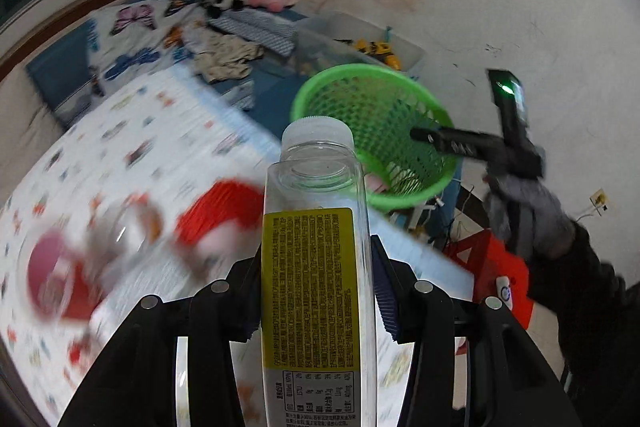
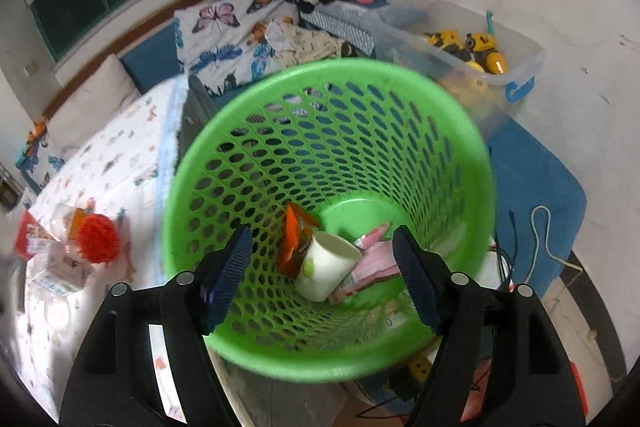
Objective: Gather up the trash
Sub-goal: 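Drop the paper cup into the green basket with the right tool while the left tool drops the bottle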
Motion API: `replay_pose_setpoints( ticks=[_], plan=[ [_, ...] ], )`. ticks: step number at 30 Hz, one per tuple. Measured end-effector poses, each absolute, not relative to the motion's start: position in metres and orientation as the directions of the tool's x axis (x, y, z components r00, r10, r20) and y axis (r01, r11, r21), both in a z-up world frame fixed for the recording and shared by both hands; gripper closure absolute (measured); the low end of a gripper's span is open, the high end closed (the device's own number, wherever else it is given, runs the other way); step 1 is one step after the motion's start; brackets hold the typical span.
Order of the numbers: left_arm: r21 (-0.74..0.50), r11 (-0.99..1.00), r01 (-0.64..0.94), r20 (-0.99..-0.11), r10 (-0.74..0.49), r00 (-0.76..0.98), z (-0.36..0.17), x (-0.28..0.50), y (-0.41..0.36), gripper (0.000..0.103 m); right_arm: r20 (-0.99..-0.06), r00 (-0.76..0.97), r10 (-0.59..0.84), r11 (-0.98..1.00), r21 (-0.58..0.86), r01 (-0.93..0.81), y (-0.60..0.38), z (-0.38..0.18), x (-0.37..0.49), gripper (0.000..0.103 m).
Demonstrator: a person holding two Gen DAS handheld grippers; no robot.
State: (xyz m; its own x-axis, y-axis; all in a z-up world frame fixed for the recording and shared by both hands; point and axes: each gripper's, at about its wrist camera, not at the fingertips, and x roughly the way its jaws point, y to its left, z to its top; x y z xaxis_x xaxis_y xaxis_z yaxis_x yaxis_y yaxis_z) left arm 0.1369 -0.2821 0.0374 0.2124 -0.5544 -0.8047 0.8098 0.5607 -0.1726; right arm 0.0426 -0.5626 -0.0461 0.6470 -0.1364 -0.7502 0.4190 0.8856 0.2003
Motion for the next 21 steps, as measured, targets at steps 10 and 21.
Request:
replay_pose_setpoints(
  ticks=[10, 21],
  plan=[
    [-0.200, 0.505, 0.839, -0.822, -0.553, 0.137, 0.024, 0.162, -0.418, 0.058, -0.681, 0.704, -0.203, 0.867, 0.209, 0.453, -0.570, -0.022, -0.022, 0.028],
    [-0.268, 0.466, 0.843, -0.869, -0.495, -0.002, -0.020, 0.167, -0.514, 0.058, -0.694, 0.683, -0.226, 0.832, 0.227, 0.506, -0.575, -0.037, -0.051, 0.028]
  ],
)
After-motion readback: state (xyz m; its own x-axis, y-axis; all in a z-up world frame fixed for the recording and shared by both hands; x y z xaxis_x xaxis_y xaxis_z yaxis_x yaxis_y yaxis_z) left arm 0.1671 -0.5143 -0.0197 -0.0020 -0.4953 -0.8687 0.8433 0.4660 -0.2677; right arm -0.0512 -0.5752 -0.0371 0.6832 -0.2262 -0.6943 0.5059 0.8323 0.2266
